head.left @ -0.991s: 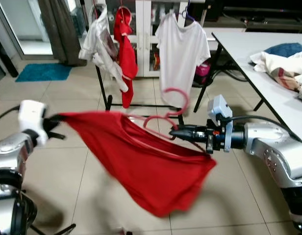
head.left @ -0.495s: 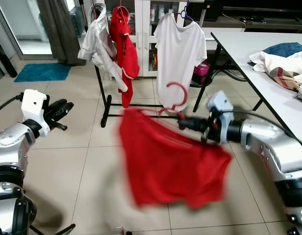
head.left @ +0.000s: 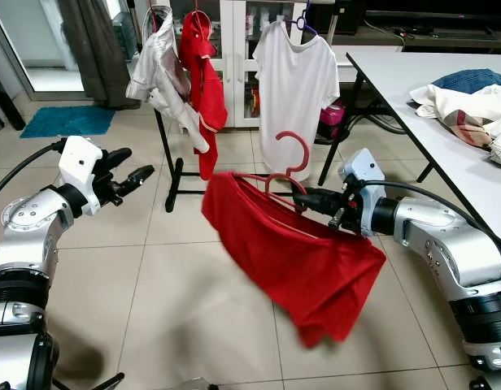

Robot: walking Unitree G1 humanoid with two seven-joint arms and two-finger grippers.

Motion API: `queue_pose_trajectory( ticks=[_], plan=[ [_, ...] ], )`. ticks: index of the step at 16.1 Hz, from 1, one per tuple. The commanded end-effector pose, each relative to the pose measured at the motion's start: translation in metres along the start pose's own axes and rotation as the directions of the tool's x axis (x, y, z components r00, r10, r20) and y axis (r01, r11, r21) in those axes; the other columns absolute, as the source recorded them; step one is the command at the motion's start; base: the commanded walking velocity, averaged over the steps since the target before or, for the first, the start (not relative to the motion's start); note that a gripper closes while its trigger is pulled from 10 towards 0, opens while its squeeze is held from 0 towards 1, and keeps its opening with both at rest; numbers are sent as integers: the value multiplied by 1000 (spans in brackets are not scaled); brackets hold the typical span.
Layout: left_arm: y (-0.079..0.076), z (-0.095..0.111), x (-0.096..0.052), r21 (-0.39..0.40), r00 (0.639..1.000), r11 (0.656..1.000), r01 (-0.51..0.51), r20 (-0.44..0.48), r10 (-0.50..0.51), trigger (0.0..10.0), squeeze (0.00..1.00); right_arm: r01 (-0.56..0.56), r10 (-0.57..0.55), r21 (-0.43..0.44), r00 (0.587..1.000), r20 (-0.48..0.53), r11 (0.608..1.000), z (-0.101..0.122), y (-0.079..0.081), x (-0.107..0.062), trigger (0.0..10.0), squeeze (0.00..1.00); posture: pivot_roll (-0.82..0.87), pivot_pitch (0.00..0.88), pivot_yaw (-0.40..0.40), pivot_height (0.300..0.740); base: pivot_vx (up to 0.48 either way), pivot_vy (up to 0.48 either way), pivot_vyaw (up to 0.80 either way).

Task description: Hang hanger

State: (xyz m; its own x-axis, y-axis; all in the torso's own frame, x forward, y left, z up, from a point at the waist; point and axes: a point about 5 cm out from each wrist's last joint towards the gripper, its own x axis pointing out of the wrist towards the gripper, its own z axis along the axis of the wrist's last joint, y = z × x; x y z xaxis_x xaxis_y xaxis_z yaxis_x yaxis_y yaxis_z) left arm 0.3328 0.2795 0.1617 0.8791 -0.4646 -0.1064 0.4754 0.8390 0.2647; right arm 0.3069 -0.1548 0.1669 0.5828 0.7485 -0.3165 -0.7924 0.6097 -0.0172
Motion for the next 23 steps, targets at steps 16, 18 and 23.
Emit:
queue_pose_trajectory(
  ticks=[16, 18, 23],
  plan=[
    [-82, 51, 59, 43, 878, 884, 465, 109, -467, 10000, 1000, 16, -13, -36, 997, 81, 999, 12, 14, 18, 10000, 0, -124, 0, 48, 740, 0, 0, 0],
    [-78, 58, 56, 74, 806, 810, 582, 76, -587, 10000, 1000, -42, 49, -98, 996, 68, 994, 14, 18, 17, 10000, 0, -127, 0, 59, 740, 0, 0, 0],
    [-83, 53, 55, 71, 674, 671, 738, -41, -737, 5059, 0, -235, 257, -203, 963, 86, 950, 21, 38, 13, 10000, 0, -127, 0, 69, 740, 0, 0, 0]
  ],
)
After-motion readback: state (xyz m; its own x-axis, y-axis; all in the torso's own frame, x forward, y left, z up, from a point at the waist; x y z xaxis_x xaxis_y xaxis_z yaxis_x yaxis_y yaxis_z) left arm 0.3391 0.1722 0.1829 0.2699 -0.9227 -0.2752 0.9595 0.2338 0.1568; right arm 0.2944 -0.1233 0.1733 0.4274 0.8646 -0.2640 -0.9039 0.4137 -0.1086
